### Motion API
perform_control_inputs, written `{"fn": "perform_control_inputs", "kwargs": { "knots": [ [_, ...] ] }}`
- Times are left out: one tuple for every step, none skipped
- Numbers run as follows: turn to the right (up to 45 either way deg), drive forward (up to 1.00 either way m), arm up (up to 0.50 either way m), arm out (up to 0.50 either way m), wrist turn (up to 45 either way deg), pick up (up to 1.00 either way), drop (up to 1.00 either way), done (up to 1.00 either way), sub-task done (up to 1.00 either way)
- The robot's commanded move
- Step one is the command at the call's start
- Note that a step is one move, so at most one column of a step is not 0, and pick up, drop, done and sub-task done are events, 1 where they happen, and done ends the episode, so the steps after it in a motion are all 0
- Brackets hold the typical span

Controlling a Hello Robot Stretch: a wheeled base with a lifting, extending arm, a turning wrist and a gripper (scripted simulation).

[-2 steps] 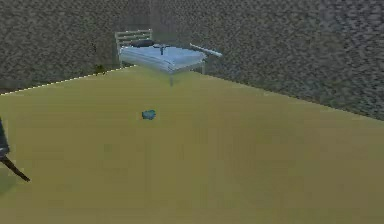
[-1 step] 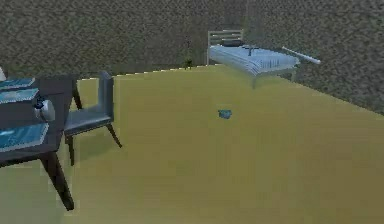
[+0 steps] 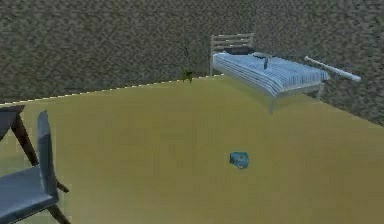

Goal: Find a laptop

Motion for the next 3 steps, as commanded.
{"fn": "perform_control_inputs", "kwargs": {
  "knots": [
    [-3.0,0.0,0.0,0.0,0.0,0.0,0.0,0.0,0.0],
    [-3.0,0.0,0.0,0.0,0.0,0.0,0.0,0.0,0.0],
    [0.0,1.0,0.0,0.0,0.0,0.0,0.0,0.0,0.0]
  ]
}}
